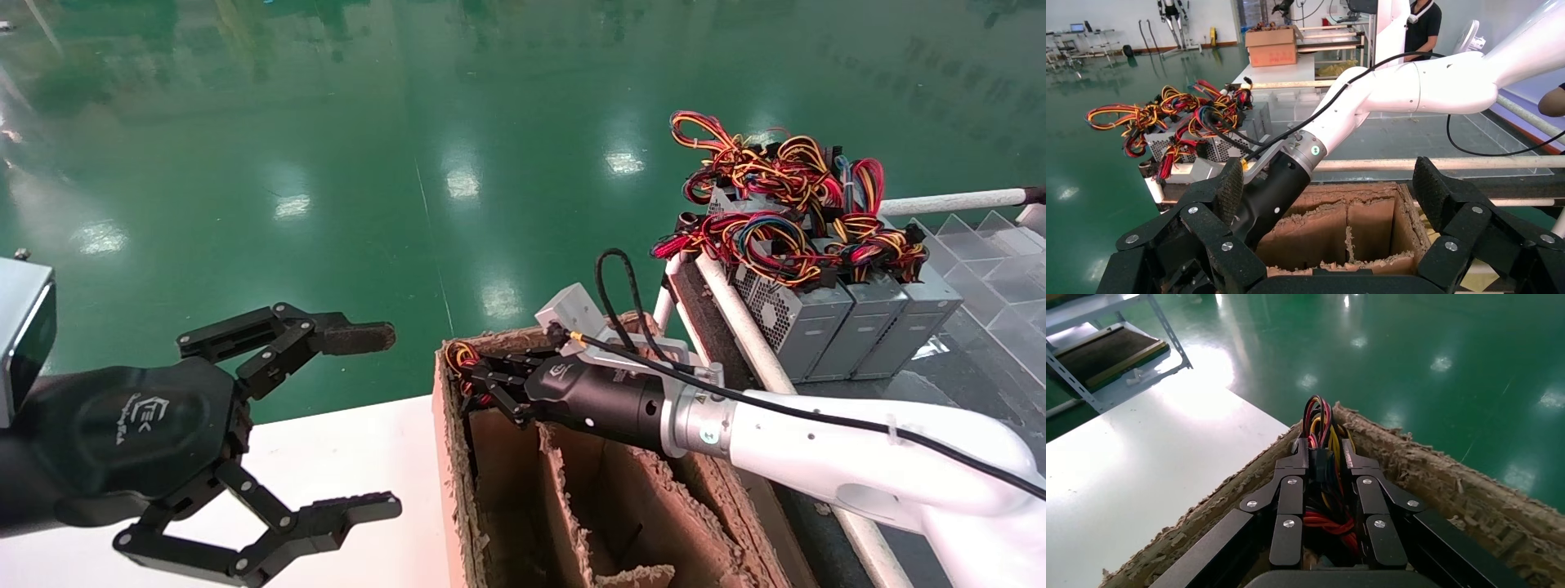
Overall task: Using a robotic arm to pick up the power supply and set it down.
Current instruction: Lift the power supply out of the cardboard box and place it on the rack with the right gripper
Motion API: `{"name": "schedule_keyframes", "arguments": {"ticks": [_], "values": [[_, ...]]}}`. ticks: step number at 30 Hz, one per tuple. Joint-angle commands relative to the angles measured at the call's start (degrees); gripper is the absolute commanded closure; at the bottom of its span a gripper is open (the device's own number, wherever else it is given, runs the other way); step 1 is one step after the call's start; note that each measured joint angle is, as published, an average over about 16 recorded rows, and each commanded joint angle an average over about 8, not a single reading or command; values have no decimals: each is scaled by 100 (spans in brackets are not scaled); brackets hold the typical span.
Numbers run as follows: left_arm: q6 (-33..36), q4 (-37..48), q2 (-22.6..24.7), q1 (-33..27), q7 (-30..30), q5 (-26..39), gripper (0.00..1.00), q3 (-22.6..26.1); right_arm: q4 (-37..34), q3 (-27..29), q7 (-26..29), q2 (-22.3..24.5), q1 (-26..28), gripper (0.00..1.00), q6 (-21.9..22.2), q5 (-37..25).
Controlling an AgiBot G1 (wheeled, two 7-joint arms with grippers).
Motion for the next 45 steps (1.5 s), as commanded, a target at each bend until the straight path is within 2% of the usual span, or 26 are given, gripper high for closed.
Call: {"name": "schedule_keyframes", "arguments": {"ticks": [1,13,27,36,45], "values": [[0,0,0,0,0,0,0,0,13,36,-49,18,-14,100,-8,49],[0,0,0,0,0,0,0,0,362,525,-161,463,104,100,-340,717],[0,0,0,0,0,0,0,1,646,1310,-115,1469,374,100,-1028,1709],[0,0,0,0,0,-1,0,1,173,1646,50,2106,719,100,-1917,2314],[0,0,0,0,1,-1,0,1,-759,1785,-197,2614,1070,100,-2726,2478]]}}
